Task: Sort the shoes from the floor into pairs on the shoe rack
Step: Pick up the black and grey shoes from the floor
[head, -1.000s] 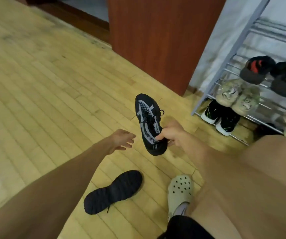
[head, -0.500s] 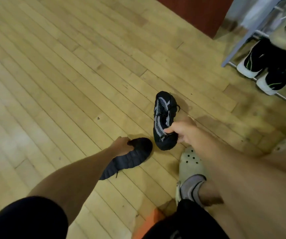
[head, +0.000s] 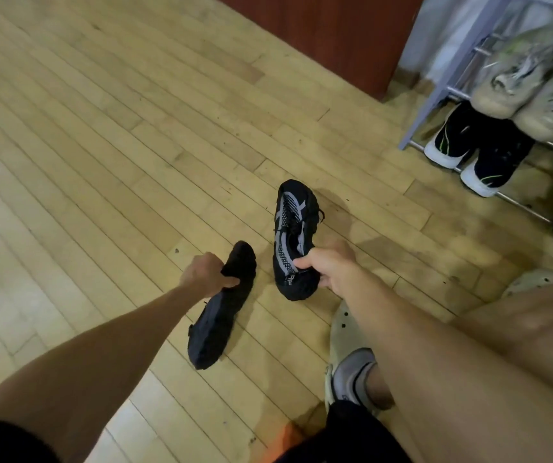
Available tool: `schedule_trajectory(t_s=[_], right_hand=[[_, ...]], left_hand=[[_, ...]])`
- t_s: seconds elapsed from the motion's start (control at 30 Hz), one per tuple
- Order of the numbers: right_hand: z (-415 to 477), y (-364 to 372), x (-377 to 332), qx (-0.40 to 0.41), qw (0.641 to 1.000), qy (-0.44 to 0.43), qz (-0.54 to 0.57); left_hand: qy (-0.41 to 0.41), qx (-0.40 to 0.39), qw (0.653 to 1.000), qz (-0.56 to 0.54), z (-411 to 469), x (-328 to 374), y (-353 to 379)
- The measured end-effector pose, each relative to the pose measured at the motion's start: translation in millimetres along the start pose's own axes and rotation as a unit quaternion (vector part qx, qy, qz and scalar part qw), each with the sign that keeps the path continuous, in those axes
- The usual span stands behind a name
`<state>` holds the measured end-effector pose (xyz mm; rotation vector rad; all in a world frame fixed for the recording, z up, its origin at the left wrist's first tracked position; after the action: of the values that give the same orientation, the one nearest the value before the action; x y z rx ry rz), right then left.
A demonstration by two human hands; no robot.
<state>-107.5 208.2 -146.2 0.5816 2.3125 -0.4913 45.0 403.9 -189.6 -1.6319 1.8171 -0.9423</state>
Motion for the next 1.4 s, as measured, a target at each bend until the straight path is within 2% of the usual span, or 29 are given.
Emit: schedule_trajectory(t_s=[0.07,0.13,0.33,0.43,0.5,0.57,0.67,0.77,0.83,0.97,1.1,1.3,1.4], right_hand=[[-4.8,-4.5,-0.1,0.014,1.0,-0.004,0.009],[-10.1,-10.5,-1.2,0.031,0.999,-0.008,0.02],[-18.7,-26.5,-3.6,0.052,0.998,-0.007,0.04],[-19.6,-34.9,-2.7,0.08,0.996,-0.012,0.039],[-18.1,-40.2,-0.2,0.098,0.995,-0.016,0.024],[-16.0,-45.2,4.1,0.112,0.994,-0.016,0.004],[-12.5,-50.8,11.0,0.123,0.992,-0.009,-0.022],[-9.1,-47.6,17.1,0.115,0.993,-0.001,-0.039],[-5.8,-42.5,20.8,0.104,0.994,0.008,-0.042],[-1.9,-32.4,22.8,0.072,0.994,0.017,-0.076],[-1.0,-30.5,18.3,0.051,0.994,0.008,-0.099],[-10.0,-18.6,12.0,0.032,0.994,-0.012,-0.103],[-15.0,-15.8,14.7,0.03,0.993,-0.02,-0.116]], left_hand=[[-0.017,0.061,0.998,-0.027,-4.8,13.7,-21.6],[-0.001,0.077,0.995,-0.061,-12.4,34.4,-25.8],[0.072,-0.096,0.984,-0.13,-30.8,82.3,9.7],[0.063,-0.125,0.977,-0.163,-32.9,71.8,17.2],[0.05,-0.108,0.986,-0.117,-29.2,54.2,21.5],[0.047,-0.089,0.995,-0.026,-23.4,32.9,28.5],[0.035,-0.113,0.99,0.072,-18.5,2.0,44.7],[0.005,-0.194,0.981,0.021,-19.8,-16.5,65.2],[-0.002,-0.218,0.976,-0.003,-22.2,-18.2,72.8],[0.017,-0.153,0.986,0.066,-23.1,-10.5,82.4],[-0.036,-0.071,0.996,0.029,-21.7,-10.3,84.2],[-0.019,-0.095,0.994,0.045,-35.1,-5.2,96.5],[-0.059,-0.109,0.992,-0.03,-39.8,-9.3,103.6]])
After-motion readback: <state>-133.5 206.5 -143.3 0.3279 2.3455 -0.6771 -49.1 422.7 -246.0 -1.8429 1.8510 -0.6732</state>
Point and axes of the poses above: each hand's wrist, its own z-axis towards the middle knuckle, its own y-axis out of the palm, x = y × z, the point moved 6 cm from there along z, towards the middle knuckle, and after that the axes turned 12 degrees about -y, right-handed, at the moved point
